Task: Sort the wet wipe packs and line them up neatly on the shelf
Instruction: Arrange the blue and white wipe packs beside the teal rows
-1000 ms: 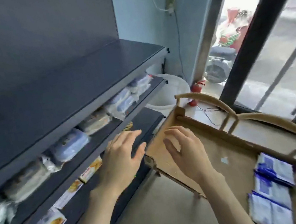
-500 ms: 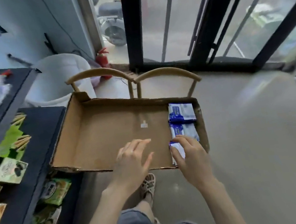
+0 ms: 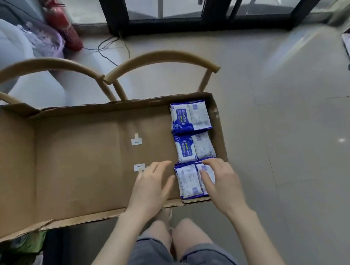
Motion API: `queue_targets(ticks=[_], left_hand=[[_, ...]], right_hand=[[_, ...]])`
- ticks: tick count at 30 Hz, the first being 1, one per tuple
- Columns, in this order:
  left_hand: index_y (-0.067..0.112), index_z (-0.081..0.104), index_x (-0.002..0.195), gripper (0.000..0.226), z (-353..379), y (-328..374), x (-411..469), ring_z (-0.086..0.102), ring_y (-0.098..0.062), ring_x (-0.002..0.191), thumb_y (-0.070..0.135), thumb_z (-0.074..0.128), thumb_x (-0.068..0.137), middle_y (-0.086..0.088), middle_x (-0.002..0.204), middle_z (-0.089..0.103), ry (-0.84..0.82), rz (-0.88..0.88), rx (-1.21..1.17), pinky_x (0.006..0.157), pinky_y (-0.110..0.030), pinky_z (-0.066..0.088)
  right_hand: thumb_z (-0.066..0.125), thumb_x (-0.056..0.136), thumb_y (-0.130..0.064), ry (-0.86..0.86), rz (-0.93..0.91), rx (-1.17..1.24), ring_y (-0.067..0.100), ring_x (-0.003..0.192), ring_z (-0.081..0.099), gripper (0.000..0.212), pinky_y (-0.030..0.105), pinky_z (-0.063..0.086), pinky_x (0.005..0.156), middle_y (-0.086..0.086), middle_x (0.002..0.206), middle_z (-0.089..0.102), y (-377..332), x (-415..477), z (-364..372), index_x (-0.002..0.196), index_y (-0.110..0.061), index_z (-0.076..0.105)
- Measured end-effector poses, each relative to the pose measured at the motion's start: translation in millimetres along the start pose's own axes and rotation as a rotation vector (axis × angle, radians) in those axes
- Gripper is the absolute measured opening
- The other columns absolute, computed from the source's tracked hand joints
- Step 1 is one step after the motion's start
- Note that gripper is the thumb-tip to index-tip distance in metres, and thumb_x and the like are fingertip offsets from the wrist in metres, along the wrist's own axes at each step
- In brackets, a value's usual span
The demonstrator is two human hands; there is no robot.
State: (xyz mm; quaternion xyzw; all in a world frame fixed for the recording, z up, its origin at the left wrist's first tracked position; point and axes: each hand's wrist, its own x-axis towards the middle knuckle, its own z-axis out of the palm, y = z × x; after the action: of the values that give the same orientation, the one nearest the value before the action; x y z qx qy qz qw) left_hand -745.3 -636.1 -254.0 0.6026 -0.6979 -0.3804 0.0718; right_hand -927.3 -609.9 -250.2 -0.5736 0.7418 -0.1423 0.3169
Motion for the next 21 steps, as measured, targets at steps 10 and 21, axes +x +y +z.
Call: queue_targets(ticks=[10,21], left_hand=[[0.016,0.053,0.125,0.032,107,-29,95,0.056,-0.018,0.105,0.023,0.053,0.094,0.001,0.113,0.059,-0.162,-0.35,-0.182,0.087,-0.033,0.044],[0.011,0.048,0.127,0.05,255,-57,114,0.051,-0.022,0.11,0.018,0.071,0.083,-0.008,0.12,0.049,0.085,-0.966,-0.462,0.092,-0.027,0.038]], right_hand=[[0.051,0.096,-0.022,-0.25,0.174,0.008,0.021,0.112,0.051,0.029,0.03,0.04,0.09,0.003,0.121,0.059,91,100,43,0.122,-0.011,0.057],[0.061,0.089,-0.023,-0.565,0.156,-0.117,0.027,0.124,0.035,0.062,0.032,0.031,0.102,0.009,0.144,0.034,209,141,121,0.142,-0.01,0.032]])
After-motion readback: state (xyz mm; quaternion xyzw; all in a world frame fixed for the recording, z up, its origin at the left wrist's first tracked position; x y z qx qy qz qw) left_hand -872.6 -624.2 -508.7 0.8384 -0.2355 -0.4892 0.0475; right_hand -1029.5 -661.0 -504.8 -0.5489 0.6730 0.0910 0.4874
